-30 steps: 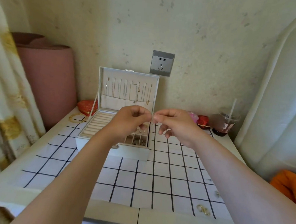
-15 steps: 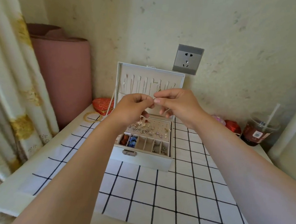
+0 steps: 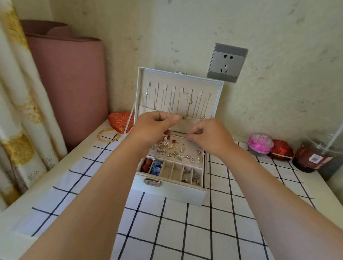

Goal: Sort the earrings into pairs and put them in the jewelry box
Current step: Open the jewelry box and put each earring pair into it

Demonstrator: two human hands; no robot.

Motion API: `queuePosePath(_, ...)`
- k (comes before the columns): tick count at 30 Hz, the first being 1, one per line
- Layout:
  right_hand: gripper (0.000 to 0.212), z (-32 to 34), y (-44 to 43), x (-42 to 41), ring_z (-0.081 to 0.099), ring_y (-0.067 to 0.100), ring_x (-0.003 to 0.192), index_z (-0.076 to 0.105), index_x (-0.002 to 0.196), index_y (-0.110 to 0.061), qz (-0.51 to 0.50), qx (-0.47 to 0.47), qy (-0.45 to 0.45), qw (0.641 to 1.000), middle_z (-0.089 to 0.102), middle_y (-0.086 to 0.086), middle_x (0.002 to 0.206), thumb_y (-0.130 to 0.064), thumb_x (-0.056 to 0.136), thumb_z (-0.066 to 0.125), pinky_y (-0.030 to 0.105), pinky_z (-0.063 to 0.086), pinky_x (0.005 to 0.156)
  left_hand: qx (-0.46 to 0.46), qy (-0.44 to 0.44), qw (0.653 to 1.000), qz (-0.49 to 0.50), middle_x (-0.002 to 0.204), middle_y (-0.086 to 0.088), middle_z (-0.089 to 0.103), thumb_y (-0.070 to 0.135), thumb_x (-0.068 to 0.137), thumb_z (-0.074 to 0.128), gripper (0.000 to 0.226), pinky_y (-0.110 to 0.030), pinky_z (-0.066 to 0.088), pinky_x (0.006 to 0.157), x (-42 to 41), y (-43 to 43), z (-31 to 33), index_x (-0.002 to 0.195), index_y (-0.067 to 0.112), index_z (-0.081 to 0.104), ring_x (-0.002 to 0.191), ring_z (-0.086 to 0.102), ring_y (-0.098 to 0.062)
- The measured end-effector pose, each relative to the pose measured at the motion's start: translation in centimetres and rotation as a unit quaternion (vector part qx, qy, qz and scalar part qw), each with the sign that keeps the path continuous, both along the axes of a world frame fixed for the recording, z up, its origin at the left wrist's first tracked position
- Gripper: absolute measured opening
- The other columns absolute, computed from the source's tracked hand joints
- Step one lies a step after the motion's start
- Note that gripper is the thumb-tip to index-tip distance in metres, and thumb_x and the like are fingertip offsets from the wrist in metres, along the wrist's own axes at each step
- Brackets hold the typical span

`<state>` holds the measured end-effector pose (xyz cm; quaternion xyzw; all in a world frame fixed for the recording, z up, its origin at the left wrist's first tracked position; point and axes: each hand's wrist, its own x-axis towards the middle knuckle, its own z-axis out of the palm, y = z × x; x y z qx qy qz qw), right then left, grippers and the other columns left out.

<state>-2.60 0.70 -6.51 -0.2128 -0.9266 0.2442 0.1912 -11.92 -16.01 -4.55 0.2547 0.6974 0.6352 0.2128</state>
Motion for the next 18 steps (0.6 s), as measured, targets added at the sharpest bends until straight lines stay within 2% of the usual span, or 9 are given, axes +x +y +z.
queuePosePath(2,0.003,-0.23,-0.06,-0.1,0.063,-0.001,0.08,0.079,0.081,-0.03,0.006,0.024,-0.015,1.0,0.064,-0.023,0.074,-0.027,0.083,0.08,0.033,0.056,0.077,0.0,0.004,1.0,0.003,0.093,0.004,0.072,0.035,0.089,0.071,0.015,-0.018,0.05,0.054,-0.06,-0.12,-0.03,0.093,0.02,0.071,0.069,0.066,-0.006)
queuePosePath(4,0.003,-0.2,-0.21,-0.17,0.061,-0.003,0.078,0.079,0.083,-0.03,0.015,0.041,-0.013,0.999,0.063,-0.024,0.075,-0.027,0.084,0.079,0.027,0.053,0.071,0.007,0.004,1.0,-0.002,0.092,0.008,0.072,0.034,0.091,0.068,0.018,-0.016,0.048,0.051,-0.03,-0.2,0.05,0.096,0.018,0.071,0.062,0.064,-0.004)
queuePosePath(7,0.001,-0.45,-0.42,-0.33,0.06,-0.003,0.075,0.078,0.084,-0.03,0.019,0.066,-0.006,0.998,0.063,-0.022,0.076,-0.029,0.085,0.078,0.02,0.046,0.065,0.012,-0.01,1.0,-0.002,0.092,0.01,0.073,0.037,0.091,0.067,0.019,-0.018,0.048,0.054,0.11,-0.25,0.16,0.095,0.019,0.071,0.061,0.063,-0.004)
queuePosePath(14,0.003,-0.63,-0.48,-0.58,0.065,0.004,0.083,0.079,0.085,-0.03,0.036,0.117,-0.023,0.992,0.072,-0.016,0.087,-0.029,0.085,0.075,0.033,0.057,0.078,0.023,-0.032,0.999,0.001,0.091,0.011,0.073,0.036,0.089,0.07,0.013,-0.02,0.048,0.056,0.24,-0.4,0.13,0.089,0.023,0.071,0.063,0.06,-0.006)
queuePosePath(18,0.007,0.0,-0.39,-0.43,0.065,0.004,0.085,0.079,0.087,-0.028,0.06,0.074,-0.07,0.993,0.071,-0.018,0.087,-0.028,0.088,0.072,0.034,0.056,0.084,0.012,-0.034,0.999,0.003,0.09,0.011,0.074,0.037,0.088,0.071,0.015,-0.021,0.049,0.058,0.35,-0.3,0.12,0.089,0.023,0.072,0.063,0.06,-0.005)
